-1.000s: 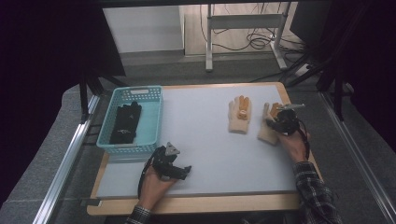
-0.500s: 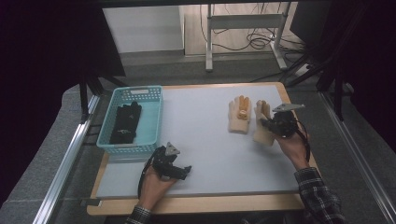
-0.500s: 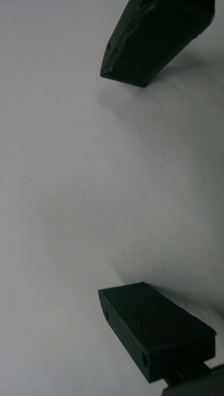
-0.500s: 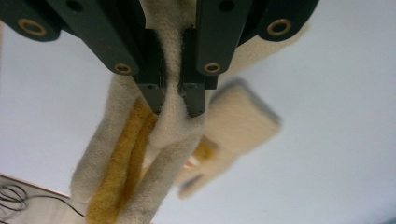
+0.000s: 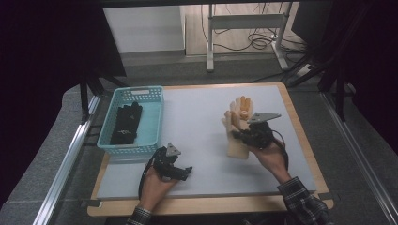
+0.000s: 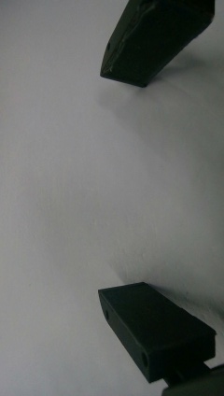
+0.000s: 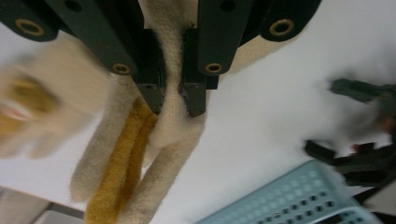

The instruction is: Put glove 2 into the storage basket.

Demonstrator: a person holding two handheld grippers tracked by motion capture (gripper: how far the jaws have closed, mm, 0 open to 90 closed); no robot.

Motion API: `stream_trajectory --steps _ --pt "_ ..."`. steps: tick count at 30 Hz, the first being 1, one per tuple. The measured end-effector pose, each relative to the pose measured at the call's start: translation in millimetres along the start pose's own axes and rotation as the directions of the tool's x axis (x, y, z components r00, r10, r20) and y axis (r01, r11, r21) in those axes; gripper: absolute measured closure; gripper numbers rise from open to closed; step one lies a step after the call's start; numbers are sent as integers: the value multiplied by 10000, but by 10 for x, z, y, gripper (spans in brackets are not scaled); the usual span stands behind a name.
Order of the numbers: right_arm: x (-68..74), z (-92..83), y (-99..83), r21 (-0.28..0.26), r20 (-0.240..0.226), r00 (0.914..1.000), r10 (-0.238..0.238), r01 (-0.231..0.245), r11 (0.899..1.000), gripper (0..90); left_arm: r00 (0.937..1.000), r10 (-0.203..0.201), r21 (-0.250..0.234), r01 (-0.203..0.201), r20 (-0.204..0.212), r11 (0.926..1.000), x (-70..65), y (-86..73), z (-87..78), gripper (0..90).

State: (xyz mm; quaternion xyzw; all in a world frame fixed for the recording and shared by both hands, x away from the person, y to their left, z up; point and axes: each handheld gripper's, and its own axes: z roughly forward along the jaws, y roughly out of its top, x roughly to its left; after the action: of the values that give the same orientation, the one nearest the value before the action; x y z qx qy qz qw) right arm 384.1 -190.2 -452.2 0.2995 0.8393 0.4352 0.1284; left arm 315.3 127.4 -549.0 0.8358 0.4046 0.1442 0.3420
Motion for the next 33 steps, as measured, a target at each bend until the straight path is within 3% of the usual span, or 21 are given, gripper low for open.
stream_trajectory --steps 1,2,3,7,11,12,13,14,16,22,27,30,33 --pt "135 109 1 101 -256 9995 -179 182 9998 812 10000 -45 -39 45 -1 10000 -3 0 2 0" --pt "135 109 1 101 -256 9995 -179 182 9998 812 10000 -45 -39 45 -1 10000 -3 0 2 0" --pt "256 229 -17 280 -345 9982 -485 494 9984 810 10000 -50 -45 50 -9 10000 -3 -1 3 0" --pt "373 407 -84 621 -479 9968 -637 666 9958 810 10000 -34 -33 34 -2 10000 -2 -1 2 0" --pt "434 562 -183 815 -694 9968 -386 443 9957 786 10000 -25 -15 25 6 10000 -1 0 0 0" --pt "468 608 -210 903 -818 9962 -293 367 9952 641 10000 -20 -11 20 5 10000 -1 0 0 0" --pt "468 608 -210 903 -818 9962 -293 367 9952 641 10000 -17 -10 17 5 10000 -1 0 0 0" --pt "487 638 -210 1154 -925 9953 -276 382 9926 557 10000 -13 -13 13 4 10000 -1 0 0 0" --pt "524 657 -198 1454 -889 9948 -503 629 9874 494 10000 -12 -13 12 3 10000 -1 0 0 0" --pt "348 479 -83 881 -431 9987 -270 307 9956 458 10000 -36 -31 36 -1 10000 -2 0 2 0" --pt "120 416 -105 881 138 9999 -95 83 9961 600 10000 -35 -9 35 12 10000 -2 -1 1 0" --pt "22 422 -149 852 -39 9995 321 -316 9959 657 10000 -37 -6 37 12 10000 -2 -1 0 0" --pt "-4 453 -180 915 -1 9996 281 -280 9954 681 10000 -36 -8 36 10 10000 -3 -1 0 0"
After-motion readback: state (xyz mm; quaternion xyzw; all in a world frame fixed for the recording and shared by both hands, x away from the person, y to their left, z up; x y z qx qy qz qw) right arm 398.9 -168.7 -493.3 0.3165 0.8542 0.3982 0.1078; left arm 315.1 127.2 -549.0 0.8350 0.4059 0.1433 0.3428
